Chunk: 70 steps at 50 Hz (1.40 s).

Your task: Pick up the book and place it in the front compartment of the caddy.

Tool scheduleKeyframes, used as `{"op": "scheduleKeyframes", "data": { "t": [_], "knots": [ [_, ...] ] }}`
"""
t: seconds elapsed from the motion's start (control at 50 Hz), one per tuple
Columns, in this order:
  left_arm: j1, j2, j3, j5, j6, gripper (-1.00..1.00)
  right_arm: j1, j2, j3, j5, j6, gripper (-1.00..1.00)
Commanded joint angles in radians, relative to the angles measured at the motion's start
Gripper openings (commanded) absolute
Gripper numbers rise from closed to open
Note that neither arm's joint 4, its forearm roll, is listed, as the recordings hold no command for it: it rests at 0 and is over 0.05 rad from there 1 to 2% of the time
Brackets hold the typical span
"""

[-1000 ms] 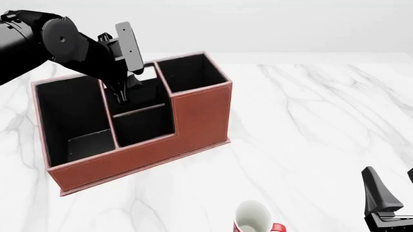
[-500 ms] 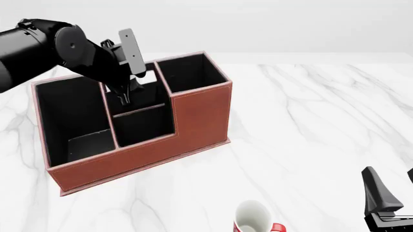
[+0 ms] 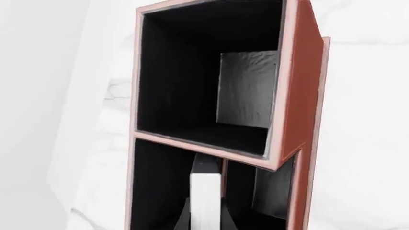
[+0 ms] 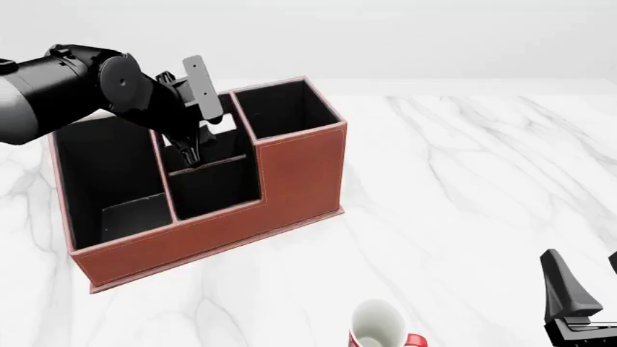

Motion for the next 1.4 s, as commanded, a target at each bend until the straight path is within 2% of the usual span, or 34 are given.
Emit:
{"op": "scheduleKeyframes", "data": {
  "t": [0.02, 0.22, 0.24, 0.5, 0.84, 1.1, 1.14, 1.18, 1.4],
  "knots": [
    [0.009, 0.014, 0.007, -0.018, 0.010, -1.00, 0.000, 0.000, 0.001, -0.001, 0.001, 1.00],
    [0.015, 0.022, 0.005, -0.018, 0.012, -1.00, 0.000, 0.000, 0.001, -0.001, 0.001, 1.00],
    [0.016, 0.023, 0.005, -0.018, 0.014, 1.00, 0.000, 0.000, 0.001, -0.001, 0.001, 1.00],
    [0.013, -0.002, -0.004, -0.001, 0.022, 1.00, 0.000, 0.000, 0.001, -0.001, 0.001, 1.00],
    [-0.001, -0.110, -0.012, 0.092, 0.044, 1.00, 0.000, 0.000, 0.001, -0.001, 0.001, 1.00],
    [0.015, -0.221, 0.080, 0.113, 0.046, 1.00, 0.000, 0.000, 0.001, -0.001, 0.001, 1.00],
    [0.001, -0.247, 0.087, 0.119, 0.023, 1.00, 0.000, 0.000, 0.001, -0.001, 0.001, 1.00],
    [0.015, -0.267, 0.116, 0.104, 0.038, 1.00, 0.000, 0.000, 0.001, 0.000, 0.001, 1.00],
    [-0.049, -0.438, 0.254, 0.095, 0.002, 1.00, 0.000, 0.000, 0.001, -0.001, 0.001, 1.00]
  ]
}}
